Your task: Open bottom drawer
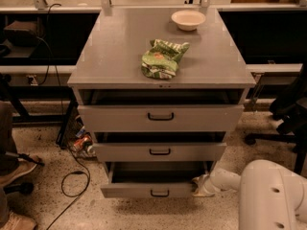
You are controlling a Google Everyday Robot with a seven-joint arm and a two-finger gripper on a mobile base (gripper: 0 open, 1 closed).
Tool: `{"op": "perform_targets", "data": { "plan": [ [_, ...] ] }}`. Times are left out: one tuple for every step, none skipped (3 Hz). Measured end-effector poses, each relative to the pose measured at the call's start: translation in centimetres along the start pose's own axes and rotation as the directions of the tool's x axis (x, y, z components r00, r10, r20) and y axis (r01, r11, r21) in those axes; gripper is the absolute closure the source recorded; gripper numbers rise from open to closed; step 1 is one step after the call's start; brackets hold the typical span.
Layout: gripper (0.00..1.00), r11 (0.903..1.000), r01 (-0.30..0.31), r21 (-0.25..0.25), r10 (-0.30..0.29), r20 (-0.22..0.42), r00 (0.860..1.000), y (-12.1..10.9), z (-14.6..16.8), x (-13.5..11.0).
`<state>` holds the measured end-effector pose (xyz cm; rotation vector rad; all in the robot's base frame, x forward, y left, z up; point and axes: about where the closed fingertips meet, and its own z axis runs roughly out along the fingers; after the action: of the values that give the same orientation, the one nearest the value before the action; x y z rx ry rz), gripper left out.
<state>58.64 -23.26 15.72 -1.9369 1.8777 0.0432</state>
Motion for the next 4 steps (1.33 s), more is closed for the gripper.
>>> {"op": "perform_targets", "data": {
  "plan": [
    [1.00, 0.9988, -0.046, 0.017, 0.046, 0.006, 0.999, 1.4, -1.3, 0.9],
    [1.00, 0.9985, -0.052, 0.017, 0.052, 0.005, 0.999, 1.7, -1.3, 1.0],
    [1.00, 0.9960, -0.086, 0.023, 0.086, -0.009, 0.996, 3.3, -2.0, 1.6],
    [1.00, 0.9916, -0.125, 0.032, 0.126, -0.022, 0.992, 4.9, -2.8, 2.1]
  ]
}}
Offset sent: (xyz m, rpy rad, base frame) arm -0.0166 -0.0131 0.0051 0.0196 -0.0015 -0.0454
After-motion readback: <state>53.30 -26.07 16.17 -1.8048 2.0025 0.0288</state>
